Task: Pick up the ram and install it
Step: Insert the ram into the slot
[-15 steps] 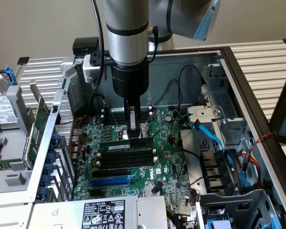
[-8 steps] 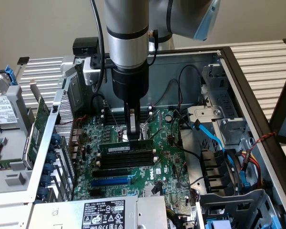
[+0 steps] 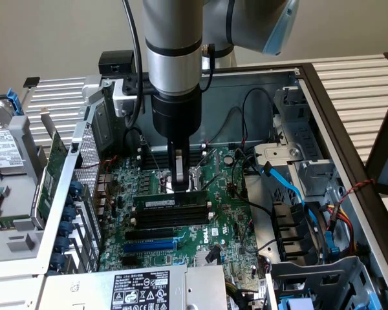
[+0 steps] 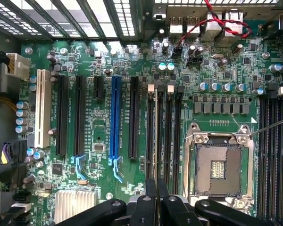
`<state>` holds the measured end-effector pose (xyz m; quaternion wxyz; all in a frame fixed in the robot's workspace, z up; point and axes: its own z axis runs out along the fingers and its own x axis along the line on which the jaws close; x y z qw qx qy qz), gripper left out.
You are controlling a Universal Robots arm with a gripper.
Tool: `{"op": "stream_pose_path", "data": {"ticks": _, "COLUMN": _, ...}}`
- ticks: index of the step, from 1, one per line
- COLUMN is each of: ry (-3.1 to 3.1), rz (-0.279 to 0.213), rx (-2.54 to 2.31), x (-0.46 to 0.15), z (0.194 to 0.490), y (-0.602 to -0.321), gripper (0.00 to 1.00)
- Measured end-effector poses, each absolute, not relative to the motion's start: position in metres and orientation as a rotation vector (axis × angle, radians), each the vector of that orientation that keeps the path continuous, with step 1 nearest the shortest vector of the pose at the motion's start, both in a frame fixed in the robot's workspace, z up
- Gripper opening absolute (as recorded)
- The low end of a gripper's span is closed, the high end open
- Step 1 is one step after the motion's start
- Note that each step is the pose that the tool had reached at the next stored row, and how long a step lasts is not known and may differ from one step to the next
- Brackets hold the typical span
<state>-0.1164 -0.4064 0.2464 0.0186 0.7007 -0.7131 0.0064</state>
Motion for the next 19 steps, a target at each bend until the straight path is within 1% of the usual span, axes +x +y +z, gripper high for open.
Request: {"op": "stream_pose_path", "data": {"ticks": 19, "ry": -2.223, "rz": 0.02, "rx": 2.167, "x": -0.1134, "z": 0.2432, "y": -0.4104, "gripper": 0.13}}
